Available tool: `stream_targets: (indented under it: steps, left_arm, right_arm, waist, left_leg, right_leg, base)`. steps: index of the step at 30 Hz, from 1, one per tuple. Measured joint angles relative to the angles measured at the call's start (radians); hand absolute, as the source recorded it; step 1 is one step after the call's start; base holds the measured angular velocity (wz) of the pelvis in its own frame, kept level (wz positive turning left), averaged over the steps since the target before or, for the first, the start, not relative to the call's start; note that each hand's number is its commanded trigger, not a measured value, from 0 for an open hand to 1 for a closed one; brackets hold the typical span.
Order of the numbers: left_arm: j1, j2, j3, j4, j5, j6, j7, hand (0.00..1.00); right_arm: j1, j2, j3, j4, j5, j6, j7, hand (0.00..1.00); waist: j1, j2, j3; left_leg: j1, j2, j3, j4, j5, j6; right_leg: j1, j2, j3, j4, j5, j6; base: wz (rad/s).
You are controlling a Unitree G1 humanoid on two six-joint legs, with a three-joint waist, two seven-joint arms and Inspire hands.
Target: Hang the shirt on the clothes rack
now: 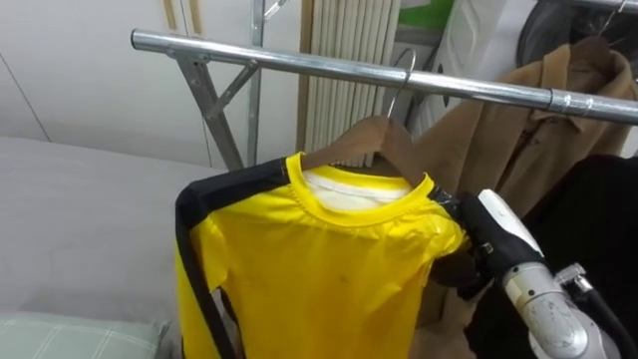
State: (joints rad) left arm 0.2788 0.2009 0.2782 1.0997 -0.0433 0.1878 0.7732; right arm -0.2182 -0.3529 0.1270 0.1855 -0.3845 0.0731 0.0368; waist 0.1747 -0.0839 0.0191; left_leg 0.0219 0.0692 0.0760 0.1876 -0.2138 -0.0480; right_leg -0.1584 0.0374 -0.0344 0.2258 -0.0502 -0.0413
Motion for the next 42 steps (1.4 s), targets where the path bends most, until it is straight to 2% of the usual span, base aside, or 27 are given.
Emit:
stream_targets:
  steps: [7,25,31,42]
  left_arm:
    - [0.0,0.0,0.014,-0.001,0.018,0.0,-0.005,0.0]
    - [0.002,0.004,0.021,-0.034,0.018,0.0,-0.021,0.0]
    - [0.004,0.005,0.021,-0.058,0.017,0.0,-0.02,0.0]
    - [0.008,0.005,0.021,-0.059,0.017,0.0,-0.018,0.0]
  right_arm:
    - [-0.054,-0.006,-0.003,0.001,-0.012,-0.01,-0.008,1.0]
    - [-0.043,-0.006,-0.002,0.088,-0.022,-0.031,-0.003,1.0]
    - [-0.032,0.007,0.003,0.142,-0.066,-0.032,-0.015,1.0]
    - [-0.032,0.013,0.003,0.194,-0.076,-0.066,-0.049,1.0]
  waist:
    - [0.001,-0.003,0.0]
    - [0.005,-0.005,0.0012]
    - [0.005,-0.005,0.0012]
    - [0.006,-0.004,0.0013]
  left_leg:
    - [0.0,0.0,-0.002,0.001,0.001,-0.002]
    - [0.003,-0.001,-0.015,0.0,0.002,-0.003]
    - [0.0,0.0,-0.022,-0.001,0.006,-0.007]
    - [0.008,0.001,-0.022,-0.002,0.007,-0.008]
  right_leg:
    - [-0.001,0.0,-0.001,0.006,-0.002,-0.001]
    - [0.007,-0.001,-0.003,0.011,-0.004,-0.003]
    - [0.007,-0.002,-0.009,0.011,-0.004,-0.004]
    - [0.02,0.0,-0.009,-0.005,-0.004,-0.006]
  base:
    - [0.0]
    - [0.02]
    - [0.03]
    - [0.0]
